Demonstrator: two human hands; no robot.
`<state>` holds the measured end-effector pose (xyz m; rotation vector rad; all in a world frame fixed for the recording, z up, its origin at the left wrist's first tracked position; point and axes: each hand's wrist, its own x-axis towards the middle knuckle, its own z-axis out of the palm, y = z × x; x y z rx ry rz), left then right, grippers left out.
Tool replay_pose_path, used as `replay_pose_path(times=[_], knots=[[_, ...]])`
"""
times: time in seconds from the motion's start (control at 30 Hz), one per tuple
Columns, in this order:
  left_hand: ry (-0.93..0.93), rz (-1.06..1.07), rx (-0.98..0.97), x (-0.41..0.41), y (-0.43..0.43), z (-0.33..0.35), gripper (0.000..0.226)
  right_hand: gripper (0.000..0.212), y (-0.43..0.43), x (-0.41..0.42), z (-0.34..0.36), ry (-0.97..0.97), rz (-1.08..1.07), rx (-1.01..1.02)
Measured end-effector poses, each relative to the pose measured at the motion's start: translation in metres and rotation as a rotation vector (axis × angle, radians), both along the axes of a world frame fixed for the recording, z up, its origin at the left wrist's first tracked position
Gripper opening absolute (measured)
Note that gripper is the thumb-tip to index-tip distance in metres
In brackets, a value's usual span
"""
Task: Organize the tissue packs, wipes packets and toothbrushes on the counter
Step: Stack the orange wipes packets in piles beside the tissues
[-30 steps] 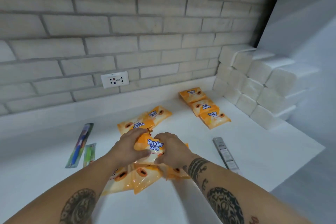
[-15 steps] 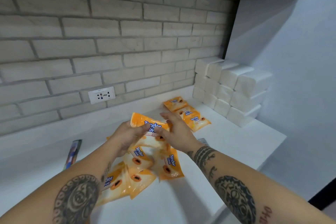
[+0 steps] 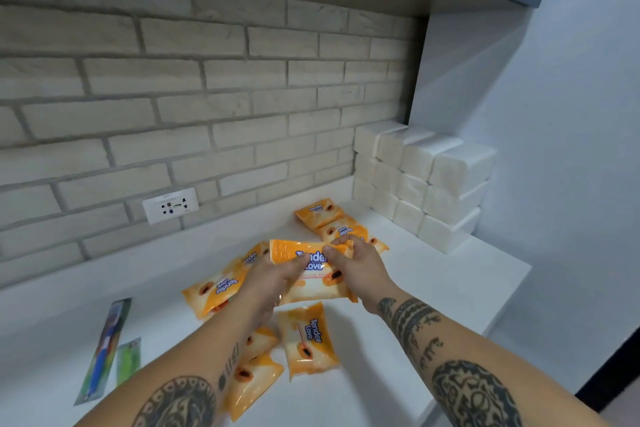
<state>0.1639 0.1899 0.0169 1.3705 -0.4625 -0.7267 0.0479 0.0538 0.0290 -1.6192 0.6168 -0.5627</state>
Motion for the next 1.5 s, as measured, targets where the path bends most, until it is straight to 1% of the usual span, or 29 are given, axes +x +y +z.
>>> replay_pose_path(times=[0.1,0.17,0.27,0.37,0.5,0.6,0.7,0.83,0.93,1.0,1.07,1.2,1.33,1.43,1.5], knots=[[0.012,-0.022,0.049,0.004,-0.017,-0.017,0.007,0.014,-0.017,0.003,-0.016,0.032,0.005,0.005],[0.021,0.002,0.072,0.011,-0.029,-0.027,0.007,0.017,-0.027,0.009,-0.024,0.023,0.005,0.017],[0.053,0.05,0.07,0.022,-0.053,-0.035,0.014,0.027,-0.047,0.022,-0.037,0.004,-0.008,0.042],[0.085,0.095,0.044,0.034,-0.079,-0.04,0.014,0.037,-0.071,0.035,-0.047,-0.001,0.025,0.059],[0.116,0.127,0.042,0.049,-0.11,-0.045,0.018,0.015,-0.106,0.052,-0.058,0.033,0.073,0.023],[0.168,0.127,0.036,0.058,-0.132,-0.05,0.018,0.014,-0.132,0.065,-0.064,0.053,0.097,0.026],[0.238,0.105,0.023,0.065,-0.148,-0.057,0.026,0.011,-0.152,0.074,-0.071,0.048,0.12,0.074],[0.32,0.074,-0.023,0.074,-0.168,-0.067,0.042,0.017,-0.179,0.086,-0.08,0.035,0.148,0.125],[0.332,0.114,-0.04,0.079,-0.185,-0.079,0.047,0.028,-0.198,0.095,-0.091,0.049,0.11,0.147],[0.351,0.155,-0.039,0.083,-0.199,-0.088,0.047,0.038,-0.212,0.1,-0.1,0.071,0.092,0.208],[0.363,0.176,-0.024,0.087,-0.209,-0.098,0.046,0.034,-0.225,0.104,-0.107,0.098,0.069,0.22],[0.345,0.142,0.017,0.091,-0.229,-0.11,0.052,0.028,-0.247,0.113,-0.12,0.171,-0.066,0.129],[0.33,0.128,0.035,0.094,-0.253,-0.112,0.049,0.028,-0.263,0.125,-0.125,0.233,-0.213,0.065],[0.355,0.171,0.047,0.105,-0.266,-0.115,0.038,0.027,-0.277,0.136,-0.119,0.227,-0.204,0.072],[0.329,0.233,0.078,0.114,-0.274,-0.114,0.03,0.026,-0.285,0.143,-0.113,0.227,-0.16,0.082]])
